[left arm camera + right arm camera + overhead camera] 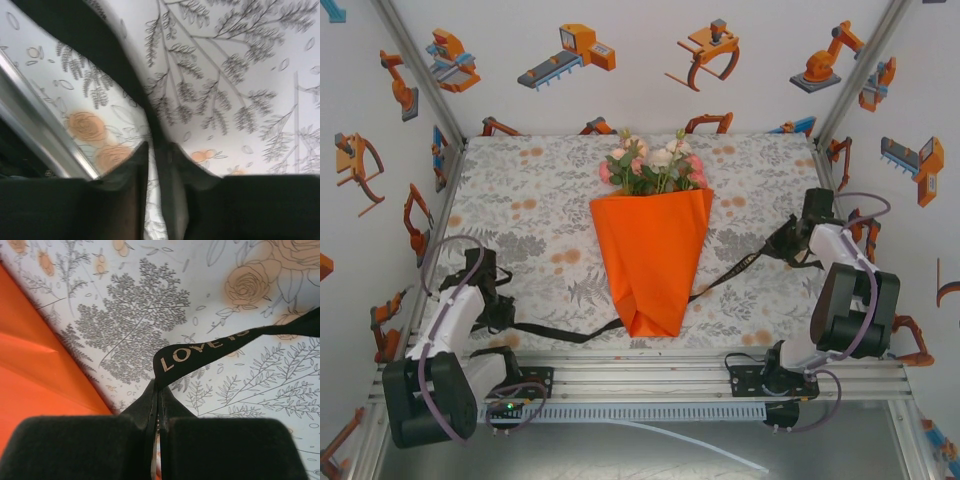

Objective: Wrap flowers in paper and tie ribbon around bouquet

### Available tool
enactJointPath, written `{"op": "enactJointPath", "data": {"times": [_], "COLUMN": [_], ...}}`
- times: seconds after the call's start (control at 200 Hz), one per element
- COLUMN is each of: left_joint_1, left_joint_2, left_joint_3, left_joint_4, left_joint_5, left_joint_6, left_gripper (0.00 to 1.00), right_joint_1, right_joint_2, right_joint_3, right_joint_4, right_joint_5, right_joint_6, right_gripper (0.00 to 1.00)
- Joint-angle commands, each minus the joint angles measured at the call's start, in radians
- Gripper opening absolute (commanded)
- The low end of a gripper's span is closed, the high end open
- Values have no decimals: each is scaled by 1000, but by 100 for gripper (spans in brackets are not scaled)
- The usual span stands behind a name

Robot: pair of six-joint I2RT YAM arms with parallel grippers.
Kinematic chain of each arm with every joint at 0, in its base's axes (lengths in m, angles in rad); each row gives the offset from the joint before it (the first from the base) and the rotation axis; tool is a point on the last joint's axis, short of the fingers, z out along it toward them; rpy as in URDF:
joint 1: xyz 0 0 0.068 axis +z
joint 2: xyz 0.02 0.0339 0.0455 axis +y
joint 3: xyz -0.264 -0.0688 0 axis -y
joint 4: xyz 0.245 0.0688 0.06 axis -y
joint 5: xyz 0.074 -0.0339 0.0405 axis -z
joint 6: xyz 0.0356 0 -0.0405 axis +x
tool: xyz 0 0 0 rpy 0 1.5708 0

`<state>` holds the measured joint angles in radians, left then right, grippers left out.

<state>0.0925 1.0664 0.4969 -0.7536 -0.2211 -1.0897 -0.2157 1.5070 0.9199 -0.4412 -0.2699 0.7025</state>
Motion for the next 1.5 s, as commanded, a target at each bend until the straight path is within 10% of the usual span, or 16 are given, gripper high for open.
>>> {"op": "enactJointPath", "data": {"times": [0.0,0.456,0.771,1.001,1.231,1.347,1.497], "left_joint_1": [17,15,-82,-215,-387,-448,-491], "left_joint_2": [112,604,469,216,70,38,-7], "left_joint_3": [-9,584,526,391,305,281,256], "left_joint_4": [255,342,340,321,338,324,330], "left_joint_5": [102,229,260,209,168,136,110], "left_joint_6": [47,163,156,183,185,166,152], "left_gripper": [0,0,0,0,0,0,0], "right_joint_1": [-2,23,127,482,910,997,992], "right_joint_2": [15,196,-24,-64,296,547,624], "right_joint_3": [59,287,173,291,678,1045,1319], "right_joint_4": [13,89,31,-46,20,-170,-333], "right_joint_5": [-42,-66,-81,-99,-160,-202,-213], "right_joint_6": [-6,88,53,-42,-99,-171,-219], "right_gripper": [0,0,0,0,0,40,68]}}
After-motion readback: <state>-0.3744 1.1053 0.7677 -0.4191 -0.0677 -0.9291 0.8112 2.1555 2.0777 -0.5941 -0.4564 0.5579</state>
